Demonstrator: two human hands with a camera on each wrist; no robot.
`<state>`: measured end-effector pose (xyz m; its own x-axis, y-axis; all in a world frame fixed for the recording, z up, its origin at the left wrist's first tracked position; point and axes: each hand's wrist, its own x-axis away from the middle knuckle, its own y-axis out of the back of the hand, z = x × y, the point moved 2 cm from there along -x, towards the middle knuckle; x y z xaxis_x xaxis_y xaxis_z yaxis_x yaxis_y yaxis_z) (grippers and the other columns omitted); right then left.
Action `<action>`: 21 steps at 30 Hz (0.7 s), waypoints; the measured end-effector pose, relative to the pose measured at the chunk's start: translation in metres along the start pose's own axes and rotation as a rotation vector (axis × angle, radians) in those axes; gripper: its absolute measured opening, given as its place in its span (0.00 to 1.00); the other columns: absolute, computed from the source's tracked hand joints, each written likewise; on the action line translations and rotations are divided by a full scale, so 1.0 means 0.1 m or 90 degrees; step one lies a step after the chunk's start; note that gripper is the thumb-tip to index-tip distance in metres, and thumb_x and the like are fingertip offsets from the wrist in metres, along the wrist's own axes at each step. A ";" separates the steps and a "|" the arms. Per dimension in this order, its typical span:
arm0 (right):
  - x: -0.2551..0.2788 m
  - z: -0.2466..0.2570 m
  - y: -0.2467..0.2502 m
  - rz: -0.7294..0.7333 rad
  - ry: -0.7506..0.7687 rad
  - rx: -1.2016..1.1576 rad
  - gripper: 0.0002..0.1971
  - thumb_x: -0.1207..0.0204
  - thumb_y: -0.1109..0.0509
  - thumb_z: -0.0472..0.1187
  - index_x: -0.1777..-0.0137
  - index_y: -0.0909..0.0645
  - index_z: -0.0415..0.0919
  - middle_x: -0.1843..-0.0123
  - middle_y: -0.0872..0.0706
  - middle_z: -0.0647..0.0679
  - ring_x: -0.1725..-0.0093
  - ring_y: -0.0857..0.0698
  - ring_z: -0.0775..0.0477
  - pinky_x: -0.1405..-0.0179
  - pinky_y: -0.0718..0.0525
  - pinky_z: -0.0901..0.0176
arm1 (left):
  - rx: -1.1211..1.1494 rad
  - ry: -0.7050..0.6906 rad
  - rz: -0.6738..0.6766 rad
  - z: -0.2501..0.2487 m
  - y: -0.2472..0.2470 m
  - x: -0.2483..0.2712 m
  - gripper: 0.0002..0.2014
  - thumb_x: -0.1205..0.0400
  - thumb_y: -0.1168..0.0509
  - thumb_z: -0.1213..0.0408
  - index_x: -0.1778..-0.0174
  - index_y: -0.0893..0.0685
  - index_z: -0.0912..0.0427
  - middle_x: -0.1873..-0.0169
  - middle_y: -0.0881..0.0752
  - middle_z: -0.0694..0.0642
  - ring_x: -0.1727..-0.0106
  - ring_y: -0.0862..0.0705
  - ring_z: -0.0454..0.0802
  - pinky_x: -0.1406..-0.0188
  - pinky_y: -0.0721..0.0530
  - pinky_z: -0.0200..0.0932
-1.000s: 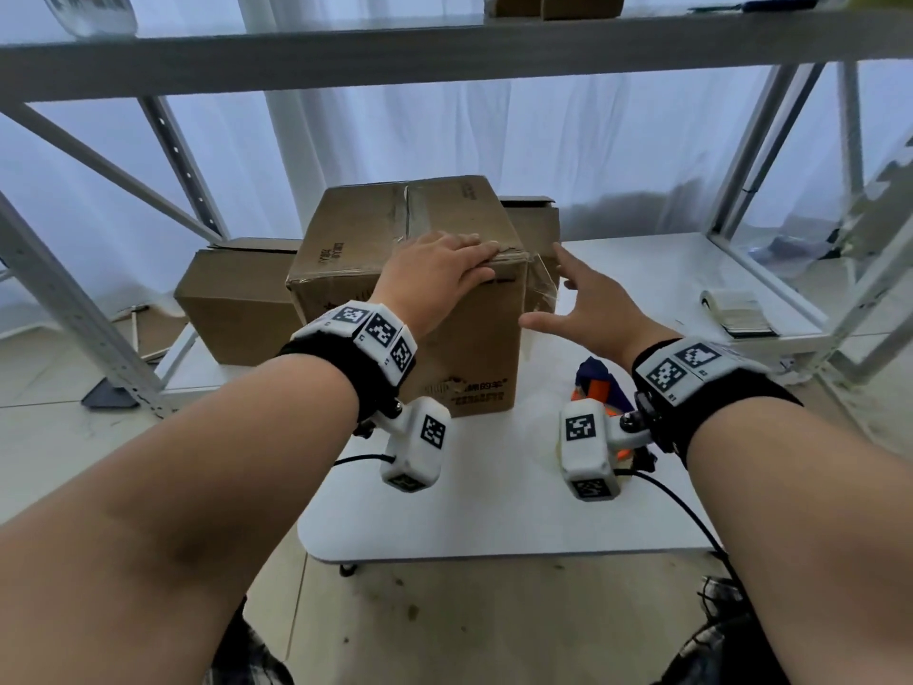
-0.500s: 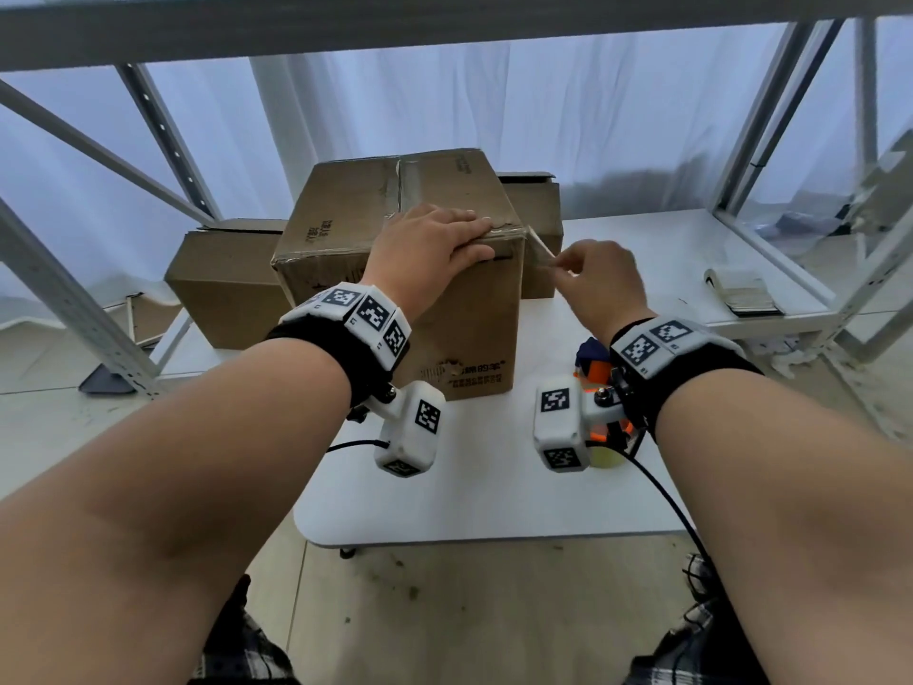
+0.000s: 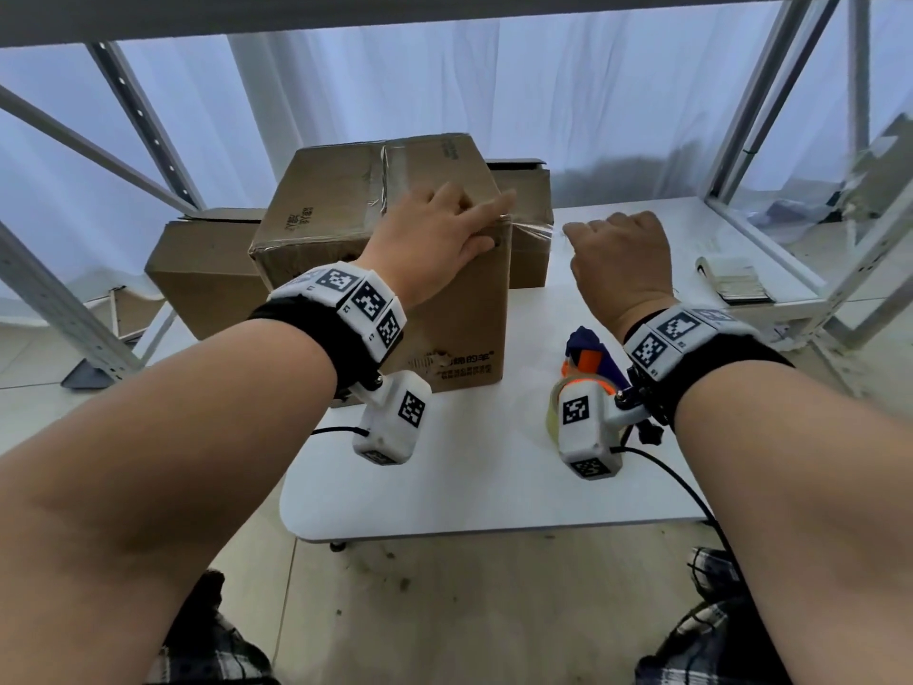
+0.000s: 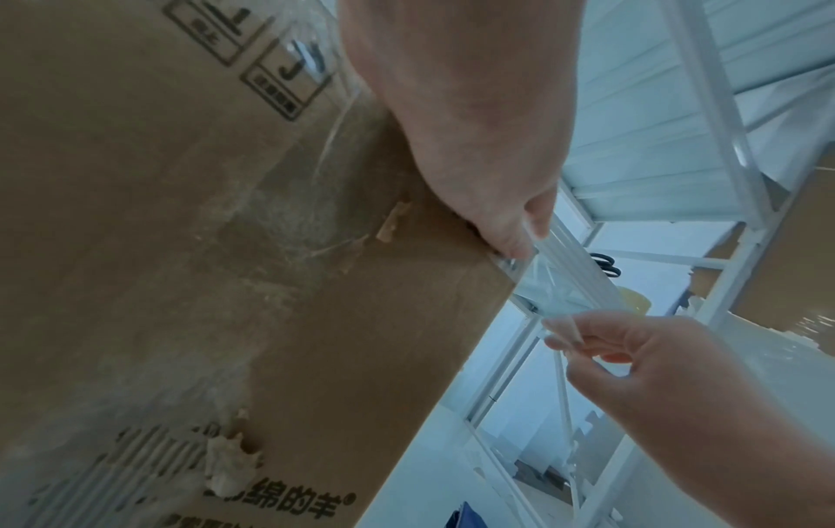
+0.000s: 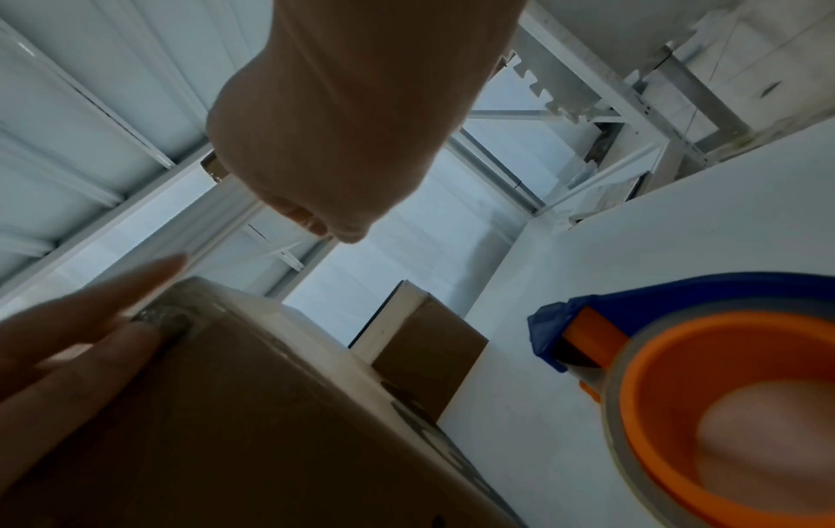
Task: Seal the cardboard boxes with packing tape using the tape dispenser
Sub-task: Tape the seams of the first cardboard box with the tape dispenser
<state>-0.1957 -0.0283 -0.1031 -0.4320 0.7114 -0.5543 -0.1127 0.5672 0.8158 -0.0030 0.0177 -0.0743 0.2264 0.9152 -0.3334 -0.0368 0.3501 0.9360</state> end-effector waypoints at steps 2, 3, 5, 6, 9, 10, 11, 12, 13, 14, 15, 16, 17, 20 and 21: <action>0.06 -0.09 -0.04 0.076 -0.012 0.014 0.11 0.21 0.37 0.31 0.43 0.17 0.34 0.55 0.11 0.34 0.52 0.15 0.33 0.46 0.26 0.48 | -0.032 -0.003 0.011 -0.02 0.00 -0.02 0.22 0.12 0.54 0.46 0.20 0.42 0.34 0.35 0.27 0.57 0.36 0.29 0.61 0.33 0.32 0.57; 0.08 -0.15 -0.05 0.097 -0.017 0.022 0.11 0.21 0.39 0.31 0.43 0.17 0.34 0.56 0.12 0.34 0.53 0.15 0.33 0.46 0.27 0.48 | -0.022 0.005 0.009 -0.02 0.02 -0.03 0.22 0.12 0.54 0.46 0.21 0.40 0.34 0.36 0.27 0.57 0.36 0.30 0.61 0.33 0.33 0.57; 0.11 -0.23 -0.06 0.114 -0.033 0.029 0.12 0.22 0.41 0.29 0.45 0.17 0.35 0.60 0.12 0.34 0.58 0.15 0.32 0.50 0.27 0.49 | 0.027 0.009 0.000 -0.03 0.03 -0.08 0.21 0.12 0.52 0.47 0.23 0.33 0.37 0.40 0.26 0.57 0.37 0.29 0.59 0.35 0.32 0.53; 0.11 -0.24 -0.06 0.120 -0.042 0.024 0.13 0.21 0.42 0.29 0.44 0.17 0.35 0.60 0.12 0.34 0.58 0.15 0.32 0.51 0.27 0.49 | 0.055 -0.001 -0.008 -0.05 0.03 -0.11 0.20 0.12 0.50 0.48 0.24 0.30 0.41 0.41 0.25 0.57 0.38 0.28 0.58 0.37 0.31 0.51; 0.10 -0.20 -0.08 0.149 -0.066 0.005 0.17 0.18 0.44 0.32 0.35 0.19 0.41 0.53 0.11 0.37 0.51 0.15 0.34 0.46 0.27 0.50 | 0.097 -0.035 -0.027 -0.09 0.00 -0.15 0.19 0.12 0.47 0.53 0.26 0.25 0.50 0.38 0.22 0.56 0.36 0.26 0.57 0.36 0.28 0.51; 0.11 -0.18 -0.09 0.155 -0.070 0.004 0.17 0.17 0.45 0.33 0.34 0.19 0.42 0.51 0.11 0.39 0.50 0.15 0.35 0.45 0.27 0.50 | 0.090 -0.039 -0.027 -0.09 -0.02 -0.16 0.19 0.12 0.47 0.54 0.26 0.26 0.50 0.37 0.23 0.55 0.35 0.26 0.58 0.36 0.28 0.52; 0.13 -0.15 -0.10 0.163 -0.069 0.003 0.17 0.16 0.45 0.34 0.33 0.20 0.43 0.50 0.11 0.40 0.49 0.15 0.36 0.45 0.27 0.51 | 0.082 -0.043 -0.025 -0.08 -0.03 -0.16 0.19 0.12 0.47 0.54 0.24 0.28 0.49 0.36 0.23 0.55 0.35 0.27 0.58 0.36 0.28 0.52; 0.14 -0.13 -0.12 0.172 -0.070 -0.001 0.17 0.16 0.45 0.34 0.33 0.20 0.44 0.49 0.12 0.41 0.48 0.15 0.37 0.45 0.27 0.51 | 0.075 -0.047 -0.022 -0.07 -0.03 -0.16 0.20 0.12 0.47 0.54 0.23 0.31 0.47 0.36 0.23 0.56 0.35 0.27 0.58 0.36 0.29 0.51; 0.15 -0.10 -0.14 0.179 -0.078 -0.009 0.17 0.16 0.45 0.34 0.34 0.19 0.44 0.48 0.12 0.42 0.46 0.15 0.38 0.45 0.27 0.51 | 0.067 -0.055 -0.023 -0.06 -0.03 -0.15 0.21 0.12 0.48 0.54 0.22 0.32 0.44 0.38 0.23 0.56 0.37 0.27 0.59 0.37 0.29 0.52; 0.14 -0.08 -0.15 0.187 -0.091 -0.027 0.17 0.16 0.45 0.34 0.34 0.19 0.44 0.46 0.12 0.42 0.45 0.16 0.38 0.44 0.27 0.51 | 0.057 -0.065 -0.026 -0.06 -0.03 -0.15 0.20 0.12 0.48 0.55 0.22 0.32 0.43 0.39 0.23 0.57 0.38 0.27 0.59 0.38 0.28 0.52; 0.14 -0.05 -0.17 0.194 -0.105 -0.047 0.17 0.17 0.44 0.34 0.34 0.18 0.44 0.45 0.12 0.42 0.44 0.16 0.39 0.44 0.26 0.51 | 0.048 -0.074 -0.030 -0.06 -0.03 -0.15 0.20 0.12 0.47 0.55 0.23 0.30 0.42 0.40 0.24 0.58 0.39 0.27 0.60 0.38 0.27 0.53; 0.14 -0.02 -0.19 0.200 -0.118 -0.067 0.17 0.17 0.44 0.34 0.35 0.17 0.44 0.45 0.12 0.43 0.44 0.16 0.39 0.45 0.25 0.51 | 0.045 -0.076 -0.031 -0.05 -0.03 -0.14 0.19 0.12 0.47 0.55 0.25 0.27 0.42 0.41 0.24 0.58 0.40 0.27 0.61 0.38 0.27 0.54; 0.14 0.02 -0.21 0.208 -0.130 -0.090 0.17 0.17 0.44 0.34 0.36 0.17 0.43 0.45 0.13 0.43 0.44 0.16 0.40 0.46 0.25 0.51 | 0.047 -0.073 -0.029 -0.05 -0.04 -0.15 0.18 0.12 0.47 0.55 0.26 0.26 0.43 0.41 0.24 0.59 0.40 0.27 0.61 0.38 0.26 0.54; 0.17 0.15 -0.30 0.249 -0.168 -0.186 0.16 0.18 0.43 0.36 0.38 0.15 0.43 0.45 0.13 0.43 0.45 0.16 0.40 0.50 0.23 0.53 | 0.049 -0.069 -0.021 -0.05 -0.04 -0.17 0.17 0.12 0.49 0.53 0.28 0.25 0.44 0.40 0.25 0.59 0.38 0.28 0.60 0.36 0.27 0.54; 0.18 0.19 -0.32 0.259 -0.175 -0.218 0.16 0.18 0.43 0.37 0.38 0.15 0.43 0.44 0.13 0.43 0.45 0.16 0.40 0.51 0.23 0.54 | 0.049 -0.071 -0.022 -0.06 -0.02 -0.18 0.17 0.12 0.49 0.52 0.29 0.25 0.45 0.41 0.26 0.59 0.38 0.28 0.60 0.36 0.27 0.54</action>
<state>-0.1824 -0.0260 -0.1424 -0.2589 0.9505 -0.1715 -0.2886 0.0933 0.9529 -0.0123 0.0018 -0.0712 0.3327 0.8734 -0.3557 0.0464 0.3616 0.9312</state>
